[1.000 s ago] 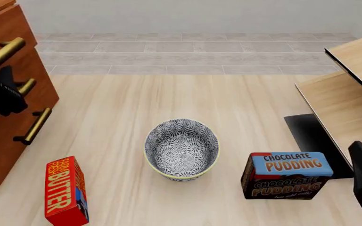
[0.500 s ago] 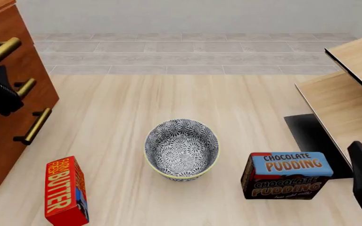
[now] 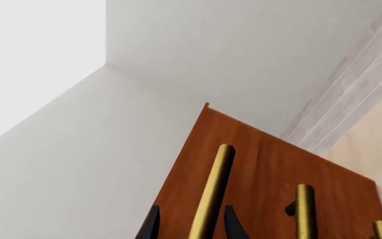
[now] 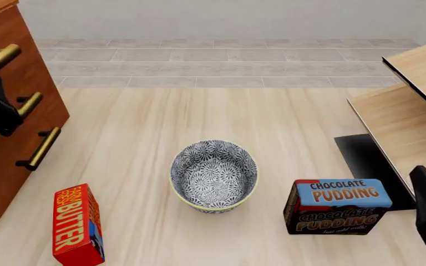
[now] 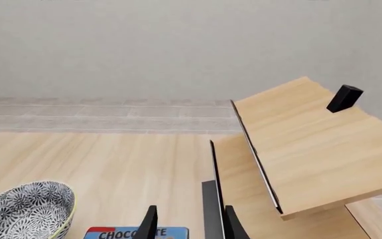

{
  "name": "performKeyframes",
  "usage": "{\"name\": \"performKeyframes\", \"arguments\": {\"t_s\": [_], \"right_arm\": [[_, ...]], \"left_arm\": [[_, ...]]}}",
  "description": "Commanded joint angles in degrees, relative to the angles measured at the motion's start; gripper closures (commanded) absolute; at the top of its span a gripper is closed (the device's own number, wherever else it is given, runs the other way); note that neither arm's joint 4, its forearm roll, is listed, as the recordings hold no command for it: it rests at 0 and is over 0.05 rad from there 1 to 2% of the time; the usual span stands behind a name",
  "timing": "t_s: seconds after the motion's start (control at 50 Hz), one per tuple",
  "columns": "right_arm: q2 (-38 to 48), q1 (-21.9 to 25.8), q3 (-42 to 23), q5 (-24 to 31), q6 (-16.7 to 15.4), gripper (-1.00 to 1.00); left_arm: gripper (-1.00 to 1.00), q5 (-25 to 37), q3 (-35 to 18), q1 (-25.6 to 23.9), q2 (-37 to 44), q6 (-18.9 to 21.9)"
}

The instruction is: Close the top drawer of the cabinet.

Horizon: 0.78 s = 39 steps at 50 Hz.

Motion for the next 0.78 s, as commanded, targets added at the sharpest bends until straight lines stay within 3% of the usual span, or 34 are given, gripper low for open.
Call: {"name": "performKeyframes", "arguments": {"t_s": [0.02, 0.78], "right_arm": [[0.0, 0.0, -0.3, 0.1, -0.3, -1.00], [0.0, 1.4, 0.3, 0.9, -1.8, -1.00]], "left_arm": [[-1.00, -0.8, -0.4, 2.9, -0.1, -0.3], [-1.00, -0.8, -2.0, 6.6, 2.4, -1.6]]}}
